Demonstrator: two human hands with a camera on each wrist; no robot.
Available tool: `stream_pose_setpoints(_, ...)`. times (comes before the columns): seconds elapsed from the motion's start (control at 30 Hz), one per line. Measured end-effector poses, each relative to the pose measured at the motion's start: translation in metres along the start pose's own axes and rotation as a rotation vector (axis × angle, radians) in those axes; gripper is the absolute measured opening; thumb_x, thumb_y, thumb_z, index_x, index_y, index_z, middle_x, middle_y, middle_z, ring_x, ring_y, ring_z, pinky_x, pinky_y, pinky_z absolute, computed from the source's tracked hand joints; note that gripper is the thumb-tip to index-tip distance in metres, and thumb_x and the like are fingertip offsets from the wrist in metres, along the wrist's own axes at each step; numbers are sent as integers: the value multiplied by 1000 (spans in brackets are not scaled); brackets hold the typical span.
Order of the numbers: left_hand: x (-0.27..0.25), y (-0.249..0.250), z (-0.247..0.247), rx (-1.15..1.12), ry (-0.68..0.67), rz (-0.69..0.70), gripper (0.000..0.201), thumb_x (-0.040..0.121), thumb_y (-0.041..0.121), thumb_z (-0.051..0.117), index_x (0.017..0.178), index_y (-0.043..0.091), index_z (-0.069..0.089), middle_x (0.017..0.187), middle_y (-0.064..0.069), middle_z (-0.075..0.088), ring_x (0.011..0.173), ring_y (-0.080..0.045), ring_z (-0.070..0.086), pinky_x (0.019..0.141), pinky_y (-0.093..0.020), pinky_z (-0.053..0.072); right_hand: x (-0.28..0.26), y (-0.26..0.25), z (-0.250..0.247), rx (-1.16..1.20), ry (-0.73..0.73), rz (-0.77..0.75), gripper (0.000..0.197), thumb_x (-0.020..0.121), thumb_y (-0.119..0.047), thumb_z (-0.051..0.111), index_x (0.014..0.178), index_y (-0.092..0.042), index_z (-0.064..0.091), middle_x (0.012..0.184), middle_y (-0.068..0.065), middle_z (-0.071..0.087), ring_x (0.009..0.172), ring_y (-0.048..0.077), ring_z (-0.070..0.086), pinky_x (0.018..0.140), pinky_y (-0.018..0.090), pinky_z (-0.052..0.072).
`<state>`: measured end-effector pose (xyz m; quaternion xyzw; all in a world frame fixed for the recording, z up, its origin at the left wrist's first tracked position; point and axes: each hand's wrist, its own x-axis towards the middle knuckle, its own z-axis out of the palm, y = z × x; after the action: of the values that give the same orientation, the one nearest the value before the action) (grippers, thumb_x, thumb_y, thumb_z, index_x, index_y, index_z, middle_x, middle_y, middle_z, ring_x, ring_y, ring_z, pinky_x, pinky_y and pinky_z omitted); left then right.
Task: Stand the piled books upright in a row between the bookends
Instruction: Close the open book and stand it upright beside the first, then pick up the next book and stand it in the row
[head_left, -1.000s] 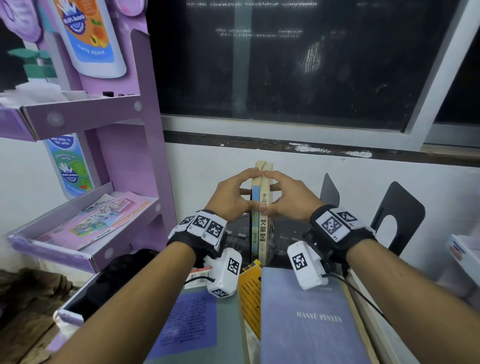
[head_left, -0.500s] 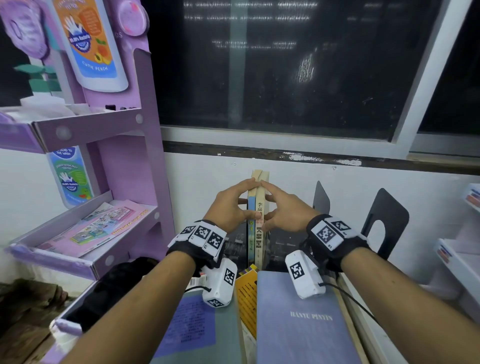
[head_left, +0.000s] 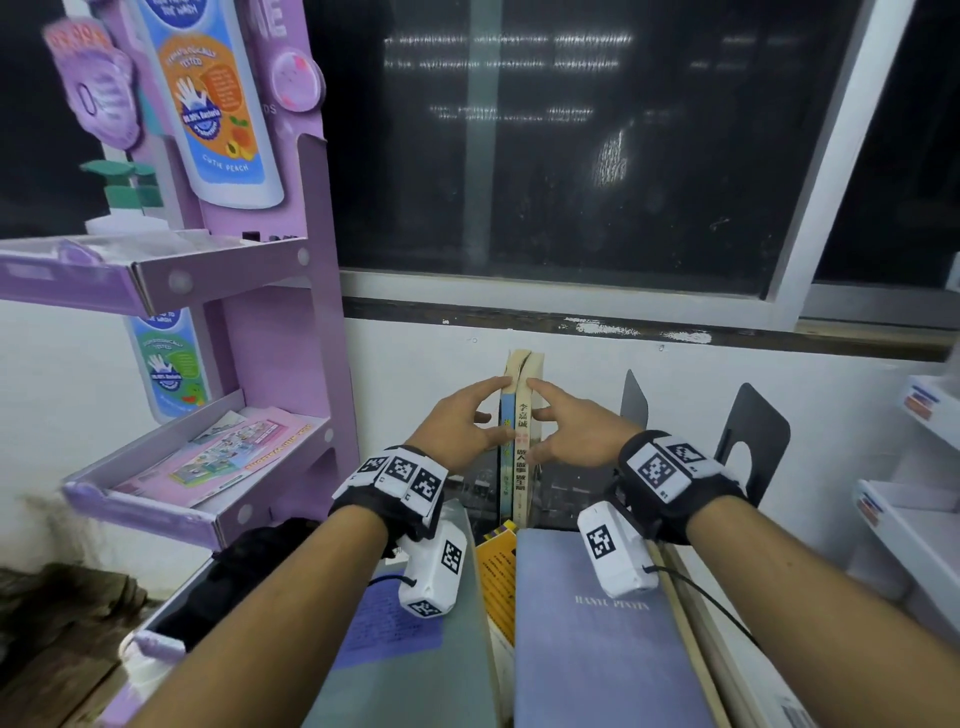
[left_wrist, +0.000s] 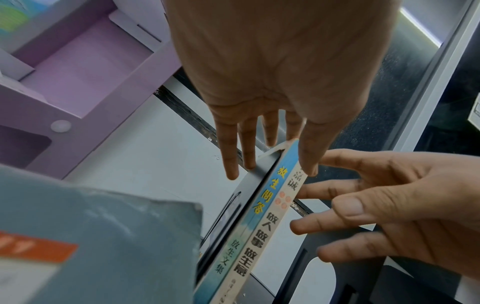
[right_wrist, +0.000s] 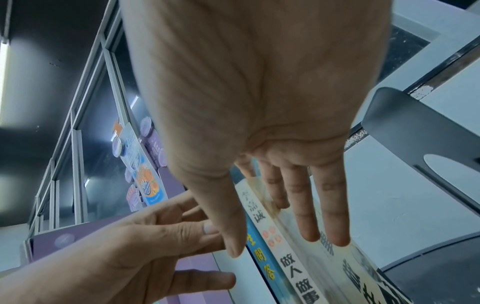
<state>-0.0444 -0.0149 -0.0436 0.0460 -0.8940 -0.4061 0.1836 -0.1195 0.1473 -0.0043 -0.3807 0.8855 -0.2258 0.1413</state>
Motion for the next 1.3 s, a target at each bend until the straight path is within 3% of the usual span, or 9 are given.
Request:
stream_pose_setpoints(0.23,-29,5,-9,25,7,-87,67,90,24,66,148,29,33,146,2,44,122,-22,53,99,-33,43,-22,-11,5,12,19,4,90,88,-28,68,155,-24,8,151,8,41,133,24,45,96,25,36)
stream_pose_setpoints(0.4,-51,-4,-21,76,-7,-179,55,89,25,66,140,25,44,135,1,55,113,-18,56,90,-27,44,-34,-20,15,13,32,-5,85,88,-32,67,154,-26,13,150,10,41,130,28,47,100,33,40)
stream_pose_setpoints(0.57,-76,-17,-42,113,-17,-288,50,88,26,68,135,22,50,128,0,59,114,-20,57,103,-34,42,-43,-35,29,-28,-30,-14,77,91,-40,62,152,-23,20,148,9,42,130,26,46,102,33,39)
stream_pose_setpoints(0.77,-109,-43,-60,95,-57,-468,55,88,35,66,138,23,46,136,2,51,122,-19,50,102,-32,39,-44,-56,51,-137,-124,14,77,90,-54,57,150,-19,25,151,5,39,137,25,37,107,34,35)
stream_pose_setpoints(0.93,-130,-59,-60,115,-119,-616,69,88,44,63,146,20,34,152,-6,34,138,-23,35,109,-30,28,-43,-71,75,-209,-177,56,84,82,-66,57,144,-15,33,145,5,45,126,24,47,94,32,41)
stream_pose_setpoints(1.0,-135,-60,-60,98,-136,-663,68,90,42,60,147,18,31,152,-6,34,136,-23,36,100,-25,30,-41,-75,84,-213,-182,83,87,80,-68,59,143,-13,34,142,6,48,123,24,49,97,34,42)
stream_pose_setpoints(1.07,-140,-60,-61,89,-143,-693,64,92,40,58,146,18,32,143,-7,41,124,-25,45,88,-24,37,-41,-80,88,-221,-186,101,85,80,-67,59,140,-10,37,127,8,55,112,24,54,89,32,44)
stream_pose_setpoints(1.17,-147,-61,-62,72,-182,-772,67,89,46,61,144,24,30,131,-11,48,108,-33,57,83,-43,55,-44,-88,89,-244,-197,106,81,82,-64,59,136,-6,41,112,9,56,92,22,51,70,30,41)
stream_pose_setpoints(1.3,-154,-63,-63,70,-195,-813,71,85,47,65,142,28,28,127,-15,51,107,-39,60,83,-53,56,-44,-91,93,-266,-198,127,77,84,-56,64,139,-7,42,132,8,54,101,23,55,78,29,44)
